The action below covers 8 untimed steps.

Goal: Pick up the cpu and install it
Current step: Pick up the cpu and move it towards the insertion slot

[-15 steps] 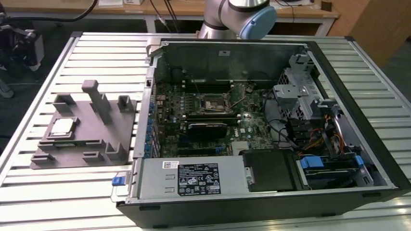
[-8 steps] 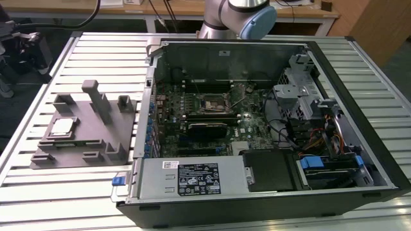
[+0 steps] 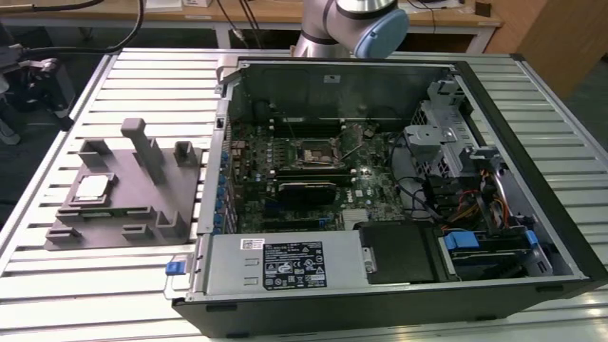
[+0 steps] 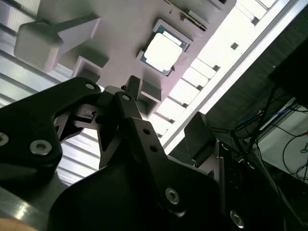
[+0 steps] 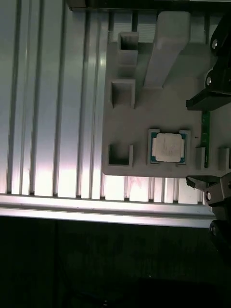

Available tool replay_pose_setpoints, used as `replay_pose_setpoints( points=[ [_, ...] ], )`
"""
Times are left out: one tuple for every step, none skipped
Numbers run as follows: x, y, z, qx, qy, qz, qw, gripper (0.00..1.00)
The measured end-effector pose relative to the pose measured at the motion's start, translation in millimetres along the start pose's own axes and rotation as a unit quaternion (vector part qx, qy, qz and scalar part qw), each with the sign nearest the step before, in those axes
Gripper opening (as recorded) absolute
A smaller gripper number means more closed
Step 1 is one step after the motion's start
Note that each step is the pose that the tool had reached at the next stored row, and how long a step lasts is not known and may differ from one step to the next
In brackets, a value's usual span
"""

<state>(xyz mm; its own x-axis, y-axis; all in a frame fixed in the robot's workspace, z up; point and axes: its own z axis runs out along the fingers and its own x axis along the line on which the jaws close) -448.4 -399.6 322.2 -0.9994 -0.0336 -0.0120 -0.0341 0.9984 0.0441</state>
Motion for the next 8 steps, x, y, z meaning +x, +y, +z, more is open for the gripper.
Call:
replay_pose_setpoints(
  points=[
    [0.5,-0.1,1.8,0.0000,0.0003,-0.001,1.0000,0.65],
    [0.6,-0.2,3.7,0.0000,0.0008,-0.001,1.0000,0.65],
    [0.6,-0.3,5.5,0.0000,0.0011,-0.001,1.0000,0.65],
    [0.7,-0.3,7.3,0.0000,0.0012,-0.001,1.0000,0.65],
    [0.7,-0.4,9.1,-0.0001,0.0012,-0.001,1.0000,0.65],
    [0.8,-0.5,10.9,-0.0001,0.0012,-0.001,1.0000,0.65],
    [0.9,-0.6,12.7,-0.0001,0.0012,-0.001,1.0000,0.65],
    [1.0,-0.7,14.6,-0.0001,0.0012,-0.001,1.0000,0.65]
  ],
)
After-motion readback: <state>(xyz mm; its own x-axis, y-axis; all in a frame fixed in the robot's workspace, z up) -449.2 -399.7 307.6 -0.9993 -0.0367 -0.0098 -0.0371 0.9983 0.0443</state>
